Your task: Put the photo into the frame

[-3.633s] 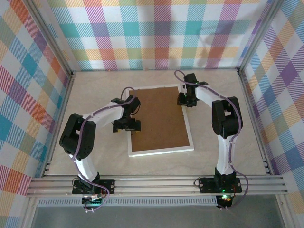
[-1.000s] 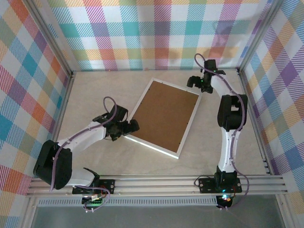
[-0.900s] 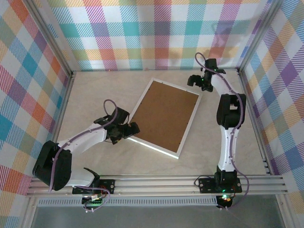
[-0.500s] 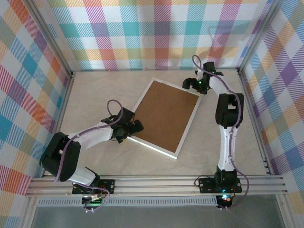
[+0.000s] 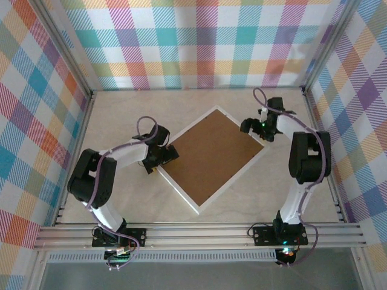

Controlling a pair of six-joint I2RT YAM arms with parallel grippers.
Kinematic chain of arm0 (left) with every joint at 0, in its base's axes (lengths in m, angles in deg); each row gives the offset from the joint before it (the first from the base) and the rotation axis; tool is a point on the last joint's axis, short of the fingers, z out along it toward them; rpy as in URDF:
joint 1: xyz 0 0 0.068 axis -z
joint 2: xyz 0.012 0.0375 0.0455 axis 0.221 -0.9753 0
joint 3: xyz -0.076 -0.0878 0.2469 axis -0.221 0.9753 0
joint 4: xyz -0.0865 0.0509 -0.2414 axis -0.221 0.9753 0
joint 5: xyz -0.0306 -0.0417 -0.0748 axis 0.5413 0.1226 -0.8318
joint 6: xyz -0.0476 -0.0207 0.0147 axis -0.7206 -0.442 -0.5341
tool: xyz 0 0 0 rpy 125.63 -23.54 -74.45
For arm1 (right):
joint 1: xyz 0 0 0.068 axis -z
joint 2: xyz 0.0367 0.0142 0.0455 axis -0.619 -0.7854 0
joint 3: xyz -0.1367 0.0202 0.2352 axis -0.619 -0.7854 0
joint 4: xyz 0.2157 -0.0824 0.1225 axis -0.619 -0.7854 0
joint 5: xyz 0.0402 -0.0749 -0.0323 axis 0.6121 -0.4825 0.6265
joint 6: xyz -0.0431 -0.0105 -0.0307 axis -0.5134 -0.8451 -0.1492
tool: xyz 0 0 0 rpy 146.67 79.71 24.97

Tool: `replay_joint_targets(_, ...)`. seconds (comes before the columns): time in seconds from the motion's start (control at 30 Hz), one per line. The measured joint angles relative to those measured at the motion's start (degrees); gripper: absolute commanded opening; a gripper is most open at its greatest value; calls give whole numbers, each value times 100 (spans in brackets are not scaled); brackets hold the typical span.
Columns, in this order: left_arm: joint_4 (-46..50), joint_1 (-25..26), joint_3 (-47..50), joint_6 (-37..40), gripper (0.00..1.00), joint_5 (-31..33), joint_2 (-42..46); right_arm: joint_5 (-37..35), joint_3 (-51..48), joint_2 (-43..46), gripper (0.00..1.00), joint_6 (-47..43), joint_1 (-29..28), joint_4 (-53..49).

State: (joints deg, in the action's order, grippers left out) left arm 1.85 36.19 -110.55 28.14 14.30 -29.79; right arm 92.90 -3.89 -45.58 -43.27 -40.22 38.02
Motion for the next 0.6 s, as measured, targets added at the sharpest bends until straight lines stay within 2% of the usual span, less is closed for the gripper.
replay_joint_targets(0.13, 389, -345, -811, 398, 100, -74, -601, -94, -997, 763, 99, 195, -111, 120)
replay_joint_targets(0.27, 407, -632, -1665, 774, 100, 22, -1217, -243, -1644, 1351, 98, 457, -509, 9)
replay_joint_targets(0.47, -219, -887, -3289, 1335, 100, 83, -2315, 103, -2168, 1880, 98, 844, -1010, -494)
replay_joint_targets(0.6, -212, -857, -3735, 1534, 100, -190, -2422, 61, -2055, 2033, 99, 857, -1043, -811)
